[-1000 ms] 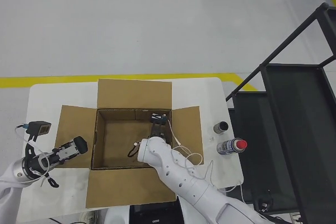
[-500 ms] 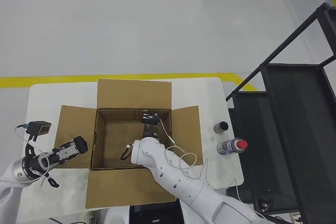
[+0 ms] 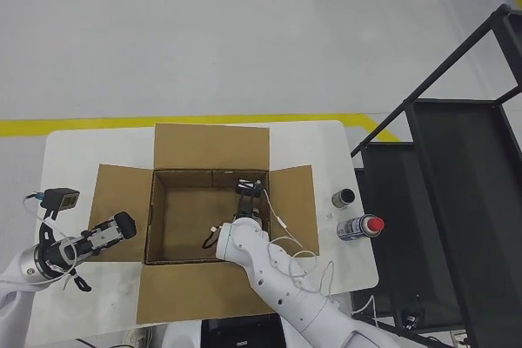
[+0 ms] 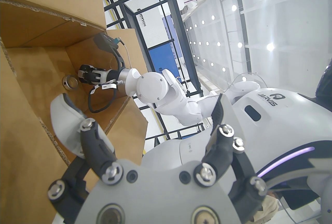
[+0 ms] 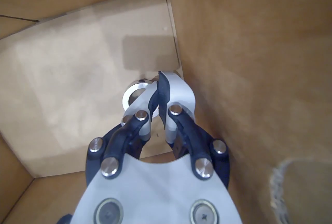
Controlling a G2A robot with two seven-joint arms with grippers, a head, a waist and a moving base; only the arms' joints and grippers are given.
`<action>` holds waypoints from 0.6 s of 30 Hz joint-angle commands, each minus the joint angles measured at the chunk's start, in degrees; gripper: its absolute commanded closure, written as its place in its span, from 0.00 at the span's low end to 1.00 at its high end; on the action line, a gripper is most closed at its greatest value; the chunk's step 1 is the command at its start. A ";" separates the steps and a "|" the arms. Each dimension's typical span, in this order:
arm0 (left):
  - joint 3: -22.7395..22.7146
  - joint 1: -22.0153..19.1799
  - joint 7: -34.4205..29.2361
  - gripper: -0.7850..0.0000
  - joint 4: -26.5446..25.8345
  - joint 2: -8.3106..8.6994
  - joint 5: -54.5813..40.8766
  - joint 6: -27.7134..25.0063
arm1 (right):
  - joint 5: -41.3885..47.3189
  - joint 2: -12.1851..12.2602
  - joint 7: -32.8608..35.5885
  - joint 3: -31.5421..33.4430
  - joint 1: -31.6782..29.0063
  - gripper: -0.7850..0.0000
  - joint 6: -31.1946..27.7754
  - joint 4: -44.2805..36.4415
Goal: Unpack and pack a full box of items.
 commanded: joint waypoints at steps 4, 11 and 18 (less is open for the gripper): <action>0.00 0.00 0.00 0.00 0.00 0.00 0.00 0.00 | -1.22 -1.17 0.68 0.69 0.75 0.69 -0.66 2.23; 0.00 0.00 0.00 0.00 0.00 0.00 0.00 0.00 | -3.17 -2.95 1.49 1.26 1.63 0.64 -1.47 4.87; 0.00 0.00 0.00 0.00 0.00 0.00 0.00 0.00 | -5.28 -4.49 2.64 2.21 1.67 0.76 -2.63 5.96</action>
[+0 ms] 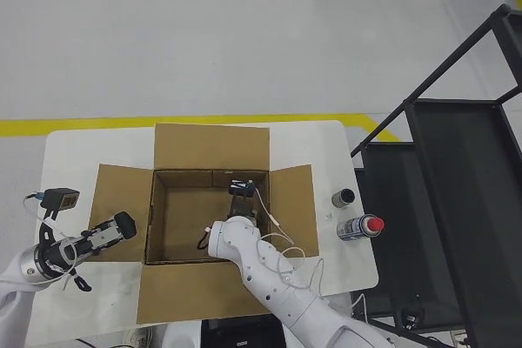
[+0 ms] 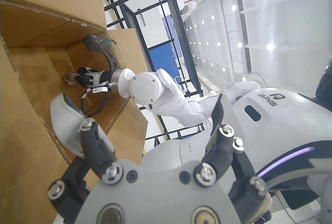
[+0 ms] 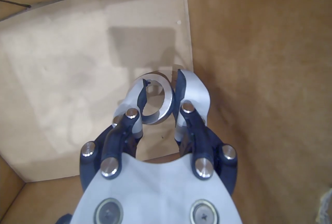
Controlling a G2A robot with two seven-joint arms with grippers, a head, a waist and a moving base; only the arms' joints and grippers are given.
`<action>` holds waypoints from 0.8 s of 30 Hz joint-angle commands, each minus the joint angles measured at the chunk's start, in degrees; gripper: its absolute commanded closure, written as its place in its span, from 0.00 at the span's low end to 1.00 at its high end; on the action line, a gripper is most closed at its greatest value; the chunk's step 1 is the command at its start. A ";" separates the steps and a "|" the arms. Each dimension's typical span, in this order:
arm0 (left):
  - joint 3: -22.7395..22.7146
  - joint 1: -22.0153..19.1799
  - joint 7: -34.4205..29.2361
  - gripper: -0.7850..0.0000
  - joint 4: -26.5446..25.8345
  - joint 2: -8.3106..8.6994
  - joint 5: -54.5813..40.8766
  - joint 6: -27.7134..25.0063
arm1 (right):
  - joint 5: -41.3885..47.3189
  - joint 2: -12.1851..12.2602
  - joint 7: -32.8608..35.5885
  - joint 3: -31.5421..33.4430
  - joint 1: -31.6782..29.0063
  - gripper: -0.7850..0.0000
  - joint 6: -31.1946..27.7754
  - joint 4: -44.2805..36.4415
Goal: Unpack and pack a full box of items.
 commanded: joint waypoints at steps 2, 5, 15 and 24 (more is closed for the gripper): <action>0.00 0.00 0.00 0.00 0.00 0.00 0.00 0.00 | -0.80 -0.46 0.62 0.55 -0.18 0.80 -0.61 -0.28; 0.00 0.00 0.00 0.00 0.00 0.00 0.00 0.00 | -1.04 -0.44 1.49 0.72 -0.40 0.88 -1.48 -1.23; 0.00 0.00 0.00 0.00 0.00 0.00 0.00 0.00 | -0.91 0.54 3.15 0.61 -2.34 1.00 -3.14 -6.32; 0.00 0.00 0.00 0.00 0.00 0.00 0.00 0.00 | 1.02 3.09 2.01 0.67 -7.09 1.00 -2.19 -17.96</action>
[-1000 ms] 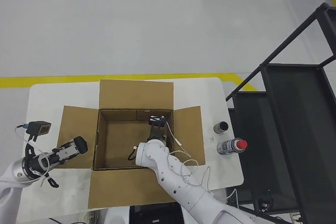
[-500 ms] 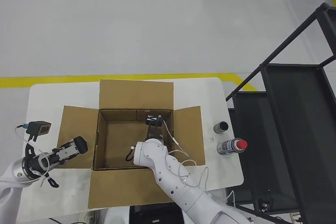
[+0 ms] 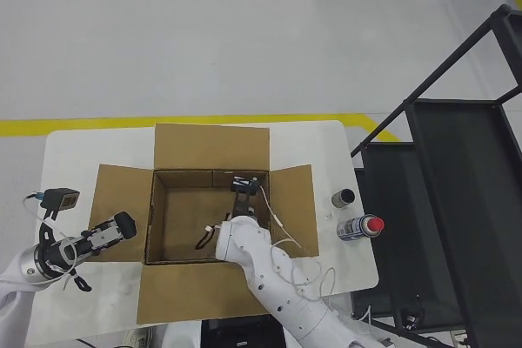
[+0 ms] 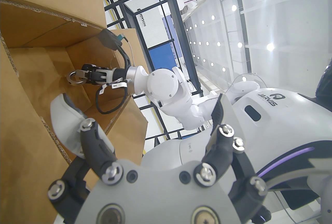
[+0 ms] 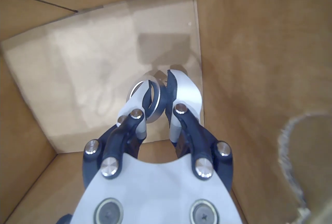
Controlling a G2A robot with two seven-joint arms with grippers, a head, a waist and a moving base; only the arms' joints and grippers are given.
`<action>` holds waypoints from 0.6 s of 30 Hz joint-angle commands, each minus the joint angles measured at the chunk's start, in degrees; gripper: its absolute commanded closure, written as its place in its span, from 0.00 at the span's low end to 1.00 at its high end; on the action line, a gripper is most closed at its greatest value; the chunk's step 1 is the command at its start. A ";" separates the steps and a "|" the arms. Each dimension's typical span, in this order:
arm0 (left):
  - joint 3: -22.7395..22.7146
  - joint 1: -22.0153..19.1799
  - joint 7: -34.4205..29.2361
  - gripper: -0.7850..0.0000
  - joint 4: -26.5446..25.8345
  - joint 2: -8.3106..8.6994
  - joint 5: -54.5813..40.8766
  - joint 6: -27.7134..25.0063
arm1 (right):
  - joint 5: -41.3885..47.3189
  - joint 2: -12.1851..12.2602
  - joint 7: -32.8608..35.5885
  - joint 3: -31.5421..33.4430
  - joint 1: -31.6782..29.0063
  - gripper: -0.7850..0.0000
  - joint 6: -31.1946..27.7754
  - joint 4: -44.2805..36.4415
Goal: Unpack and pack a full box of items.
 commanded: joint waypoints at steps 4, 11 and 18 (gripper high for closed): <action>0.00 0.00 0.00 0.00 0.00 0.00 0.00 0.00 | 2.52 2.29 -3.51 -0.88 -4.97 1.00 -2.42 -10.37; 0.00 0.00 0.00 0.00 0.00 0.00 0.00 0.00 | 10.98 6.36 -15.38 -0.25 -14.53 1.00 -10.73 -25.03; 0.00 0.00 0.00 0.00 0.00 0.00 0.00 0.00 | 17.75 9.85 -25.97 2.88 -24.31 1.00 -19.50 -33.61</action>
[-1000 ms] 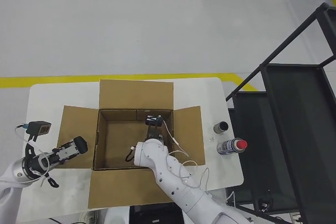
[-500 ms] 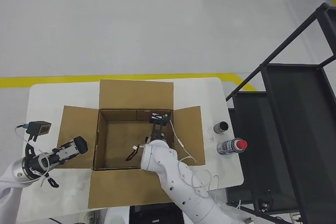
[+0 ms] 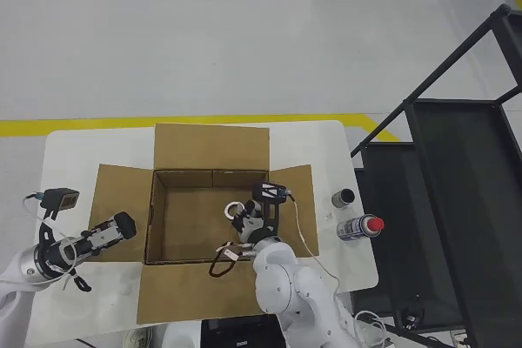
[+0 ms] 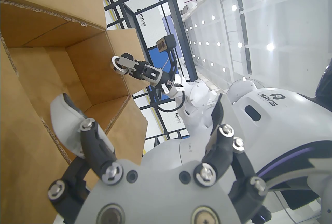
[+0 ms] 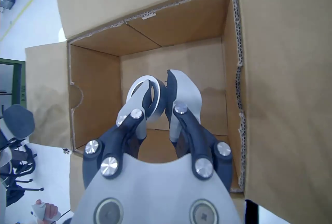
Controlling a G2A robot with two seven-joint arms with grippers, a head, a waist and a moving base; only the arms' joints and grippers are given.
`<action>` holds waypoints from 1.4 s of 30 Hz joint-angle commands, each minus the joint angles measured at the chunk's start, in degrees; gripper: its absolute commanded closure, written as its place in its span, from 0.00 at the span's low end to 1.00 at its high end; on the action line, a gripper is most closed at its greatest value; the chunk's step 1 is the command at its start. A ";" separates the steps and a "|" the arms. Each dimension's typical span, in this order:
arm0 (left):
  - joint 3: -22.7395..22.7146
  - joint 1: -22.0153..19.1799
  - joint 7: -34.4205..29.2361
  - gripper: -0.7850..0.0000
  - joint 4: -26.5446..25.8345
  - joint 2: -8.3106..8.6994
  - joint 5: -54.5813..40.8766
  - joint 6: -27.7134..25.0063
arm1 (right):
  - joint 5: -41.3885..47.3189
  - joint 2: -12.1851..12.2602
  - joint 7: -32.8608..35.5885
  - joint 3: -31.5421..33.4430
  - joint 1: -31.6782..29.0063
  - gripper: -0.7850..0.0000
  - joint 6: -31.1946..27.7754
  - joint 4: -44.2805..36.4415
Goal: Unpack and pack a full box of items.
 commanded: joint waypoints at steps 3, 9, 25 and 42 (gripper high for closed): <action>0.00 0.00 0.00 0.00 0.00 0.00 0.00 0.00 | 2.94 1.67 -4.27 2.14 -4.44 1.00 -4.81 -3.60; 0.00 0.00 0.00 0.00 0.00 0.00 0.00 0.00 | 4.12 2.46 -5.44 2.99 -6.26 1.00 -7.15 -5.03; 0.00 0.00 0.00 0.00 0.00 0.00 0.00 0.00 | 4.12 2.46 -5.44 2.99 -6.26 1.00 -7.15 -5.03; 0.00 0.00 0.00 0.00 0.00 0.00 0.00 0.00 | 6.22 3.86 -7.14 5.52 -10.46 1.00 -12.12 -12.24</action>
